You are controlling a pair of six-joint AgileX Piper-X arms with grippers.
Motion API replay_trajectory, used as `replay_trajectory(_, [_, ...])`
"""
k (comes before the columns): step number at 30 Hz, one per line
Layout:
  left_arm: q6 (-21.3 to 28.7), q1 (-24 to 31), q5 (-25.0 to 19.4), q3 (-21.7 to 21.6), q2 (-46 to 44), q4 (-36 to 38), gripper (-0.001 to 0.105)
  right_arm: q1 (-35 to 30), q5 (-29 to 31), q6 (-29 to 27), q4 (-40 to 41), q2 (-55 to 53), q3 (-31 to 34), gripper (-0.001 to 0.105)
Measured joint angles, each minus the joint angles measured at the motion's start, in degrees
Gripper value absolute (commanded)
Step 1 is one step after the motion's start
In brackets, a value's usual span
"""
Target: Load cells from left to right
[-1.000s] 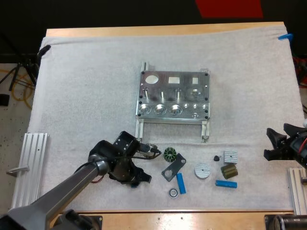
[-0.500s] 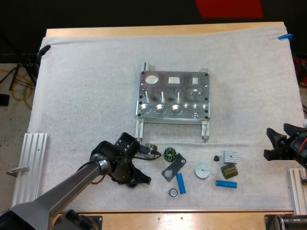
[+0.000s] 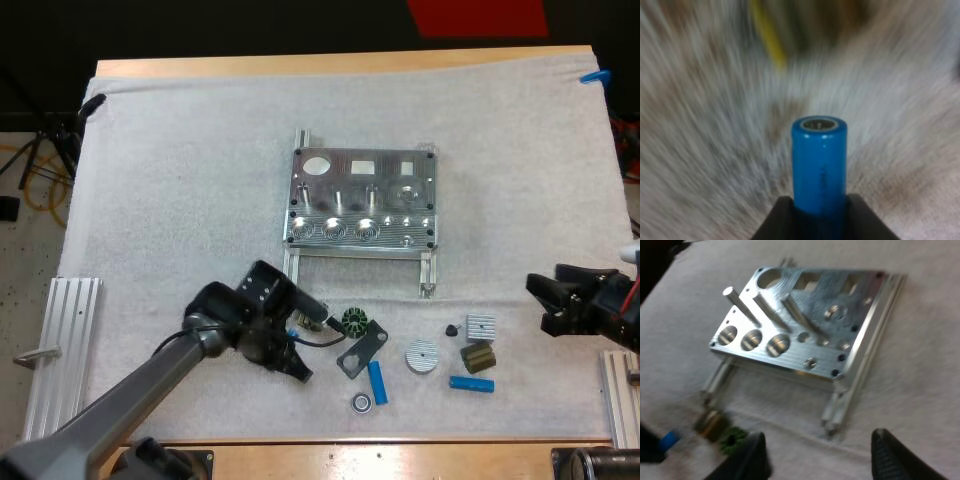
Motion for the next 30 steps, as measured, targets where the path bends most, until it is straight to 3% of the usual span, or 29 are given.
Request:
replay_trajectory(6, [17.05, 0.0, 3.94, -6.13, -10.83, 1.49, 0.0, 0.94, -8.79, 4.67, -1.33, 6.9, 0.0, 0.047])
replay_trajectory(11, [24.1, 0.0, 7.75, -6.78, -15.53, 2.7, 0.0, 7.87, -13.8, 6.57, -4.61, 11.59, 0.0, 0.047])
replay_trajectory(21, [28.03, 0.0, 9.88, -6.78, -15.86, 6.23, 0.0, 27.22, -14.24, 14.67, -15.81, 22.78, 0.0, 0.047])
replay_trajectory(30, [28.6, 0.0, 15.21, -6.78, -15.86, 6.84, 0.0, 36.42, -14.46, 24.17, -31.16, 32.03, 0.0, 0.047])
